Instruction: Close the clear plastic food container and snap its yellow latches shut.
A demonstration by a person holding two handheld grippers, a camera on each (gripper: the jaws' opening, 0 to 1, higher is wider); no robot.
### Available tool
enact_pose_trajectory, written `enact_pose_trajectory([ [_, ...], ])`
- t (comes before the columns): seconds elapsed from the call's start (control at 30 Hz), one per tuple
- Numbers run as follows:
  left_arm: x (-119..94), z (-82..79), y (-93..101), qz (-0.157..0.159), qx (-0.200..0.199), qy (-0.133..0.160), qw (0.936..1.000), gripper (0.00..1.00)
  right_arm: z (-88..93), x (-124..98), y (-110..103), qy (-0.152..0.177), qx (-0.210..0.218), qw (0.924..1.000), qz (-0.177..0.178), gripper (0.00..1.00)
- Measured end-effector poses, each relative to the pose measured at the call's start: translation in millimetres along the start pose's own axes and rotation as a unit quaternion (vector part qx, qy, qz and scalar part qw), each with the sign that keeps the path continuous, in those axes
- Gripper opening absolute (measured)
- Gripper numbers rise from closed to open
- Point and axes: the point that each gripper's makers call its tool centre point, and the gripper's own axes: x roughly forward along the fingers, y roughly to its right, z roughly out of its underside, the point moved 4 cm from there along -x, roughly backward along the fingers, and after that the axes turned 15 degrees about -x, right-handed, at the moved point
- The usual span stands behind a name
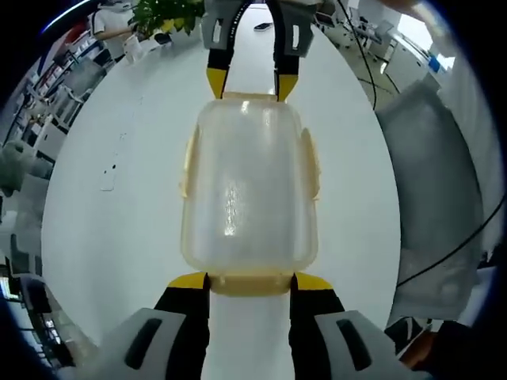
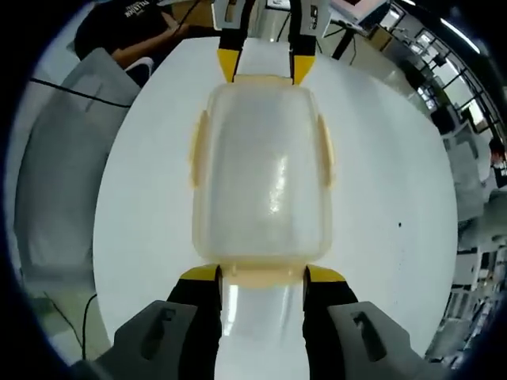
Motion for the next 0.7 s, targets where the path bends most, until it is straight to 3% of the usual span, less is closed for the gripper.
enact_pose_trajectory([
  [0.2,16,-40.9,5.9,0.016,0.013,0.007,0.9998,0.33,44.7,-5,-8,-0.004,0.021,0.9998,-0.004,0.36],
  [0.4,32,-73.1,9.4,0.023,0.018,-0.004,0.9996,0.34,74.5,-13,-15,-0.010,0.027,0.9996,-0.007,0.36],
  [0.7,51,-104.2,15.6,0.032,0.016,-0.008,0.9993,0.34,109.7,-15,-26,-0.011,0.035,0.9992,-0.016,0.36],
])
